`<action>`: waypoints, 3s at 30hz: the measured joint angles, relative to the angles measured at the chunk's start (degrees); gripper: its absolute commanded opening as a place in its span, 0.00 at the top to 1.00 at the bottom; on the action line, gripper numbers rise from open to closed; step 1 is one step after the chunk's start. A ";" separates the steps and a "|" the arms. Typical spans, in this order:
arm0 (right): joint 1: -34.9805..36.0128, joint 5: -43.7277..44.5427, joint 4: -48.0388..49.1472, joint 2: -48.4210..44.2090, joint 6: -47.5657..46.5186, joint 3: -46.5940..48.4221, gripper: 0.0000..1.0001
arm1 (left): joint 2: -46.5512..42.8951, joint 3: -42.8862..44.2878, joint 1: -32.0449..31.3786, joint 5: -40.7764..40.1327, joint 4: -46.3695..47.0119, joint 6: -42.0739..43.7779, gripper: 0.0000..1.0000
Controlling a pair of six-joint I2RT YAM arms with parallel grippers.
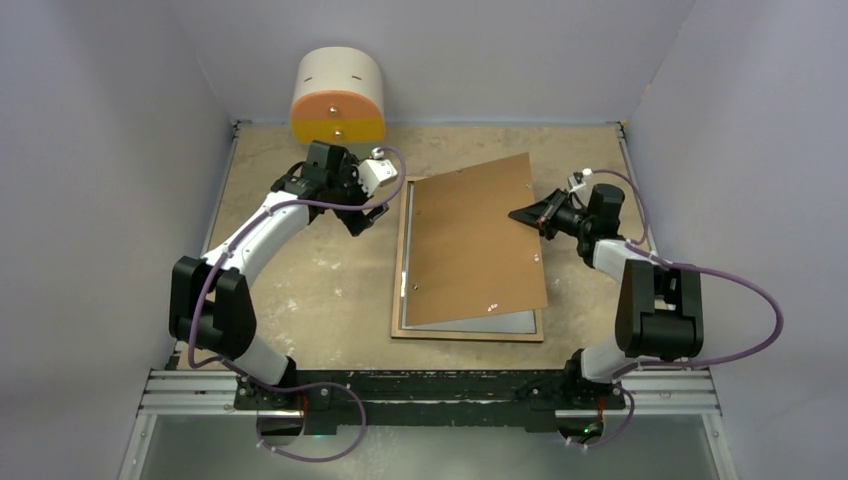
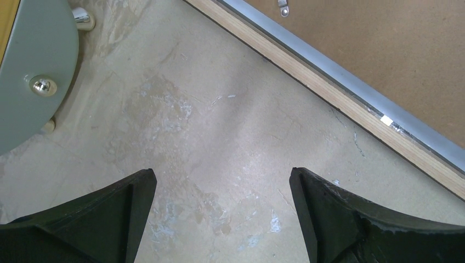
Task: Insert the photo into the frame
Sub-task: Place the photo frame item in the photo frame.
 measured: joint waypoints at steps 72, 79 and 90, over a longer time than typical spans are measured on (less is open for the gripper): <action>23.61 43.30 -34.75 2.10 -23.15 13.38 0.01 | -0.15 -4.76 0.00 0.04 0.09 0.09 0.00; 28.09 53.72 -43.39 5.88 -26.47 19.19 0.01 | -0.15 -5.46 0.00 0.02 0.20 0.28 0.00; 32.70 63.63 -50.21 7.30 -27.74 24.65 0.01 | -0.15 -5.49 0.00 0.00 0.20 0.48 0.00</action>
